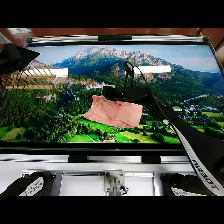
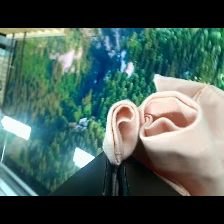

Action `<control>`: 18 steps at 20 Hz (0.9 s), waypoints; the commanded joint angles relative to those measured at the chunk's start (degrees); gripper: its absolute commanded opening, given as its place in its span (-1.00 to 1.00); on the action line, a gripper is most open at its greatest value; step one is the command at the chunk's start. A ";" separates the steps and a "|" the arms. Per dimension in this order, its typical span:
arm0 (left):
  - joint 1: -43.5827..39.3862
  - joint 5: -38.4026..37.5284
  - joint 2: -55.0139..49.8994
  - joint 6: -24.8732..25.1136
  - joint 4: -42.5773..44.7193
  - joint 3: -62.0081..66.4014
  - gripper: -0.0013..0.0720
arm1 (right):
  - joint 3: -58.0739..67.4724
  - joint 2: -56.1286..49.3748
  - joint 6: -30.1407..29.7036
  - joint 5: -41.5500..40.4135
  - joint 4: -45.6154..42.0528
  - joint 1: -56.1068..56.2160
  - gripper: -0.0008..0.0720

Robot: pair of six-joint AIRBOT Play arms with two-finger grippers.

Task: Fold the shirts.

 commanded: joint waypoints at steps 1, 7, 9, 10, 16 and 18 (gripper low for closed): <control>0.46 -0.70 0.13 -0.02 0.31 -0.04 -0.88 | 0.07 -2.80 3.08 2.62 1.14 1.03 -0.79; 0.46 -0.68 0.09 -0.04 0.31 -0.04 -0.88 | 0.07 -3.26 3.45 2.56 5.68 1.03 -0.79; 0.48 -0.63 0.09 -0.02 0.37 -0.04 -0.88 | 0.07 -3.26 3.45 1.70 6.05 1.03 -0.37; 0.48 -0.46 0.11 -0.02 1.11 -0.04 -0.88 | 0.07 -3.26 3.45 0.61 6.08 1.01 0.26; 0.48 -0.50 0.09 -0.04 5.66 -0.04 -0.88 | 0.07 -0.48 -1.03 -16.17 -0.07 -5.68 0.42; 0.48 -0.48 0.09 -0.04 5.66 -0.04 -0.88 | 0.07 2.49 -0.70 -22.36 -5.60 -12.17 0.42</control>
